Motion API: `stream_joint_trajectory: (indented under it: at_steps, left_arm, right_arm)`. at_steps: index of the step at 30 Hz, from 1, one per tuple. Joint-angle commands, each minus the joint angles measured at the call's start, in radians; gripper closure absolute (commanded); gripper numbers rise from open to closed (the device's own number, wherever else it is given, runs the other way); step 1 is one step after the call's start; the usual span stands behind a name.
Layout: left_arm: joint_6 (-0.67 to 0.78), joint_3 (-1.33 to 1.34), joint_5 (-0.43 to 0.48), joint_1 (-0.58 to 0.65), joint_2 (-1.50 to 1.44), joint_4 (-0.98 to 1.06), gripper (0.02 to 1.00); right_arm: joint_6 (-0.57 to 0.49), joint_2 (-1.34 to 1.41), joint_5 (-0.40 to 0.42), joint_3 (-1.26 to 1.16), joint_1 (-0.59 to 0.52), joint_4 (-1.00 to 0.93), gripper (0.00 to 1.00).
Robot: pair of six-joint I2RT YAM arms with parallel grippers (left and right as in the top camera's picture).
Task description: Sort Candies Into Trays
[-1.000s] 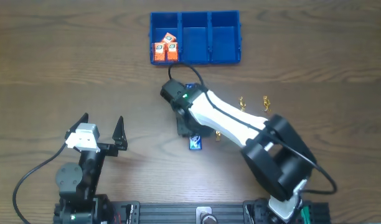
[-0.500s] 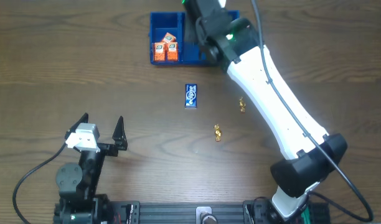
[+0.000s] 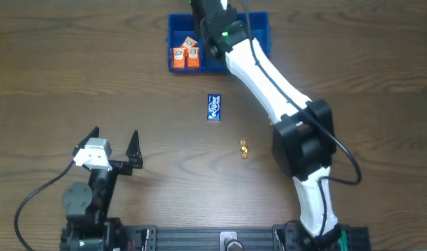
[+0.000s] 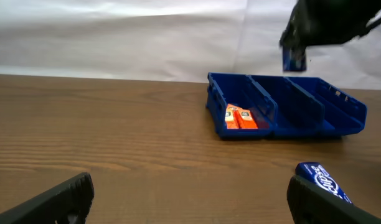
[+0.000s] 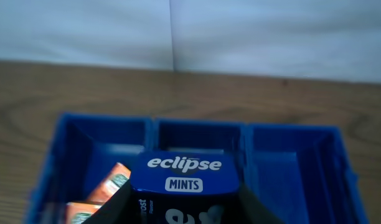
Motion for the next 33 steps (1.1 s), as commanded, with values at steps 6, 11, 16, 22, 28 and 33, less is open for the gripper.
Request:
stream_joint_trajectory:
  at_steps: [6, 11, 16, 22, 28, 33]
  left_arm:
    - [0.011, -0.021, 0.022, 0.006, -0.006, -0.031, 0.020]
    - [0.011, -0.021, 0.022, 0.006, -0.006, -0.031, 0.020]
    - [0.011, -0.021, 0.022, 0.006, -0.006, -0.031, 0.020]
    - [0.011, -0.021, 0.022, 0.006, -0.006, -0.031, 0.020]
    - [0.011, -0.021, 0.022, 0.006, -0.006, -0.031, 0.023]
    - [0.011, -0.021, 0.022, 0.006, -0.006, -0.031, 0.020]
  right_arm:
    - [-0.027, 0.038, 0.055, 0.005, -0.016, 0.032, 0.884]
    - [-0.027, 0.039, 0.055, 0.005, -0.016, 0.027, 0.524]
    - [-0.027, 0.039, 0.055, 0.005, -0.016, 0.019, 0.169]
    - [-0.031, 0.016, 0.055, 0.005, -0.007, -0.019, 0.121]
    - [0.055, -0.117, -0.016, 0.005, 0.052, -0.274, 0.099]
    - [0.196, -0.149, -0.164, -0.025, 0.106, -0.510, 0.086]
